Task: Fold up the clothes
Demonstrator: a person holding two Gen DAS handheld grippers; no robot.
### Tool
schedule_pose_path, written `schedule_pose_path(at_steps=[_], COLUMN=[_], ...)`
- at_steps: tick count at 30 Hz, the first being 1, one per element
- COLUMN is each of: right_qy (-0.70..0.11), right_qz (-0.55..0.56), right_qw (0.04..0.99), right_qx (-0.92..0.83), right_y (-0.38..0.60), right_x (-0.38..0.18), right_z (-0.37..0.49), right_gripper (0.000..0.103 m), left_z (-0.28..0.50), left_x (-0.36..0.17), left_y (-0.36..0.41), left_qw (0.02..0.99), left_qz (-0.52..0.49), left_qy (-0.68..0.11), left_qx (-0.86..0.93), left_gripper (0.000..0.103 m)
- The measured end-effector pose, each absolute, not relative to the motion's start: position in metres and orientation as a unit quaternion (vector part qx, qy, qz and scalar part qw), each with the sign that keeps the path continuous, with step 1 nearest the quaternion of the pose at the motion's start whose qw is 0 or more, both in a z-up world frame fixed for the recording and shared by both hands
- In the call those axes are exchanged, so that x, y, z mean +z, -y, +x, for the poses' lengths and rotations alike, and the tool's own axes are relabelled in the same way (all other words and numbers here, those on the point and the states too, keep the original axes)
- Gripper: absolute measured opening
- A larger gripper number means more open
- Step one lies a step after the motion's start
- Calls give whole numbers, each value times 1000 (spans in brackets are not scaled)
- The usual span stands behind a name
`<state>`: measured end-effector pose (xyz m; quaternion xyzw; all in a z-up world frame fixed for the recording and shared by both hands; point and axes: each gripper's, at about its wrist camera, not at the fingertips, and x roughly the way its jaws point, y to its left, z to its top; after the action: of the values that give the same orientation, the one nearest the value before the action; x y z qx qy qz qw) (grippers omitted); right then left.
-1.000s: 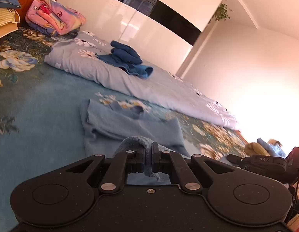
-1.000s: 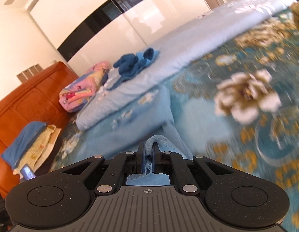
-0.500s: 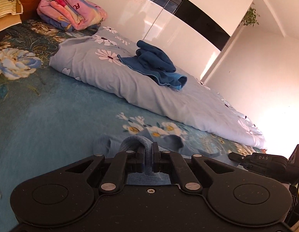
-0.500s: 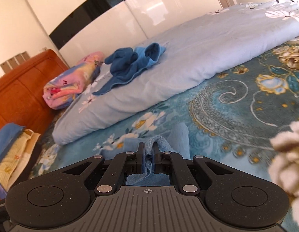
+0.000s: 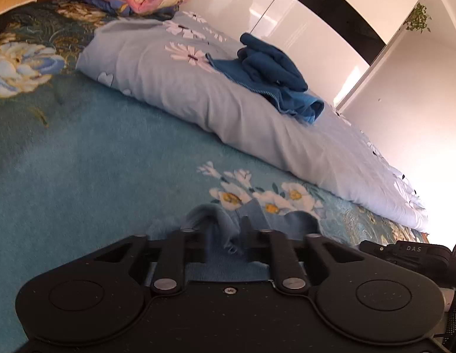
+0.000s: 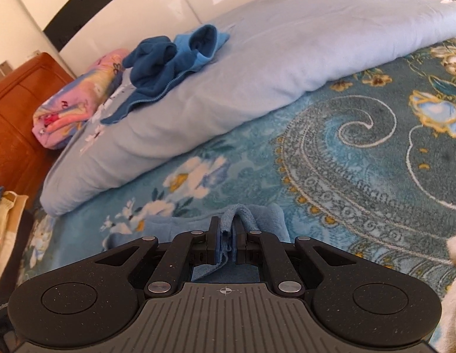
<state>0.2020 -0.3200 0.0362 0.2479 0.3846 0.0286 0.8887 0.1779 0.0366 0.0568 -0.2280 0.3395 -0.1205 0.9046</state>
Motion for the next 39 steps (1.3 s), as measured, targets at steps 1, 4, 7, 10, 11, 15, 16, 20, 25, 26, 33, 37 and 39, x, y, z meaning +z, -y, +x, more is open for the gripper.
schedule_pose_path(at_steps=[1, 4, 7, 10, 11, 15, 16, 20, 25, 26, 33, 37, 39], right_qy=[-380, -355, -345, -354, -364, -392, -393, -387, -386, -384, -370, -366, -364], right_qz=[246, 237, 223, 234, 239, 285, 299, 341, 353, 358, 373, 370, 380], right_qw=[891, 904, 911, 905, 900, 874, 869, 856, 851, 850, 850, 853, 850], right_qx=[30, 24, 18, 13, 11, 21, 24, 39, 45, 47, 34, 33, 33], right_y=[321, 325, 332, 342, 345, 354, 355, 352, 338, 337, 333, 334, 337], right_x=[41, 59, 68, 57, 49, 20, 16, 8, 6, 6, 17, 28, 30], right_z=[202, 193, 179, 150, 139, 108, 103, 99, 101, 101, 87, 69, 53], right_gripper=[12, 33, 34, 40, 40, 44, 45, 45, 40, 33, 11, 10, 10], left_z=[175, 164, 151, 124, 115, 91, 88, 83, 88, 89, 80, 60, 41], left_x=[61, 78, 82, 71, 65, 43, 38, 33, 34, 33, 38, 53, 59], left_y=[-38, -47, -55, -60, -61, -62, -62, -61, -55, -55, -60, -60, -62], left_qw=[909, 919, 916, 911, 908, 887, 882, 876, 868, 866, 861, 859, 860], left_qz=[-223, -220, -210, -198, -198, -220, -231, -252, -270, -280, -313, -311, -306], left_qy=[-331, -308, -325, -345, -352, -383, -387, -386, -389, -390, -387, -386, -383], left_qx=[-119, -111, -104, -105, -108, -132, -137, -145, -146, -141, -107, -124, -142], left_gripper=[43, 50, 58, 62, 64, 65, 66, 72, 67, 65, 5, 5, 5])
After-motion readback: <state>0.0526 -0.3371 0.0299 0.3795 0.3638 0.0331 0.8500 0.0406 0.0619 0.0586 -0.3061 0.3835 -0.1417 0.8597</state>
